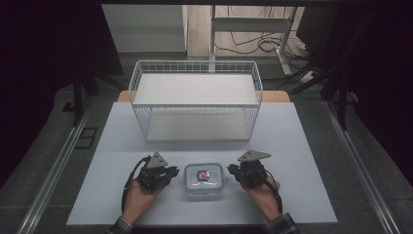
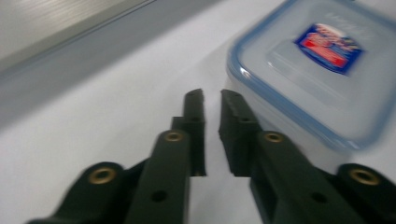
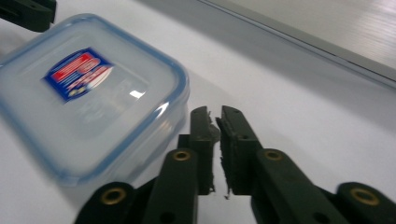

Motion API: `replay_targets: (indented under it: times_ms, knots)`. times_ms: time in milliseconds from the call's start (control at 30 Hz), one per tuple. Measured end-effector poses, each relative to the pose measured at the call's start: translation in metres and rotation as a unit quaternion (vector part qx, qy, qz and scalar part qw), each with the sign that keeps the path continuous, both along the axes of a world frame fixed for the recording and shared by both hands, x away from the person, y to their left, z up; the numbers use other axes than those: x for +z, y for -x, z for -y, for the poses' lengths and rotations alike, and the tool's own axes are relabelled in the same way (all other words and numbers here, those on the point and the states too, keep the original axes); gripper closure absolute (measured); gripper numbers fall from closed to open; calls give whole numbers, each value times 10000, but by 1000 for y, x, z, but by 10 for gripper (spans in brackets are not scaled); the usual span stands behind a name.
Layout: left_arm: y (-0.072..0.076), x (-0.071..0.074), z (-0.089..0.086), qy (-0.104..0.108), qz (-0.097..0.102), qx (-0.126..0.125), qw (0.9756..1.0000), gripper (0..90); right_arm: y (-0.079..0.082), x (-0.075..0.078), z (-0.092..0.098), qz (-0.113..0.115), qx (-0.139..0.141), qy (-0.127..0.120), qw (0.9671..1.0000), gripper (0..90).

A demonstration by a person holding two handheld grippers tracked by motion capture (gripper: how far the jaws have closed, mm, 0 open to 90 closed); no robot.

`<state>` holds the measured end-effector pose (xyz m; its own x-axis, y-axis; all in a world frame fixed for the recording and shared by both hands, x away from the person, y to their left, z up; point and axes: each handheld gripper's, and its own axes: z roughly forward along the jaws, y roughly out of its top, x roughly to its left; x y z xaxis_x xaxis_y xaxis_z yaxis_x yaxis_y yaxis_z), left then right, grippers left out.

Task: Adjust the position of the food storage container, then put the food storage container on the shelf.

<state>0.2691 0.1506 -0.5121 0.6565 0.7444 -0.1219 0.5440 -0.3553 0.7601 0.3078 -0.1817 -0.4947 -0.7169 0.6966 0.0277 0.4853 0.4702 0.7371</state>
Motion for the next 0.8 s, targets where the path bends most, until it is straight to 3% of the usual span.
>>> replay_targets:
  times_ms: [33, 100, 133, 200, 267, 300, 333, 400, 500, 533, 633, 767, 800]
  knots:
    - [0, 0, 0, 0, 0, 0, 10000, 744, 0, 0, 0, 0, 0, 0, 10000, 812]
    - [9, 1, -4, 117, -6, -11, 9999, 635, 12, 6, 9, 52, 81, -114, 9999, 714]
    - [13, 0, -5, 114, 30, -2, 9999, 635, 12, 6, 9, 52, 81, -114, 9999, 714]
    - [24, -1, -7, 64, 102, 84, 9999, 455, 25, 9, 16, 81, 116, -192, 9997, 572]
    - [31, -4, -9, 221, 18, 91, 9997, 367, 32, 10, 19, 47, 116, -241, 9996, 461]
    - [31, -4, -9, 221, 18, 91, 9997, 329, 32, 10, 19, 47, 116, -241, 9996, 461]
    - [33, -7, -10, 251, -66, 60, 9996, 329, 35, 9, 20, 60, 143, -234, 9996, 404]
    - [38, -12, -12, 222, -98, 69, 9997, 238, 42, 3, 21, 87, 200, -216, 9995, 258]
    - [37, -14, -12, 314, -184, 66, 9993, 151, 43, -1, 22, 69, 235, -204, 9995, 196]
    - [36, -13, -14, 443, -207, 68, 9988, 127, 42, -3, 22, 62, 260, -236, 9994, 142]
    - [35, -13, -15, 517, -151, -10, 9985, 86, 41, -4, 21, 72, 293, -295, 9991, 108]
    - [35, -14, -13, 295, 17, -22, 9996, 69, 41, -5, 19, 129, 362, -219, 9990, 72]
    - [35, -16, -9, 45, 130, -65, 9999, 63, 40, -6, 18, 153, 334, -196, 9991, 52]
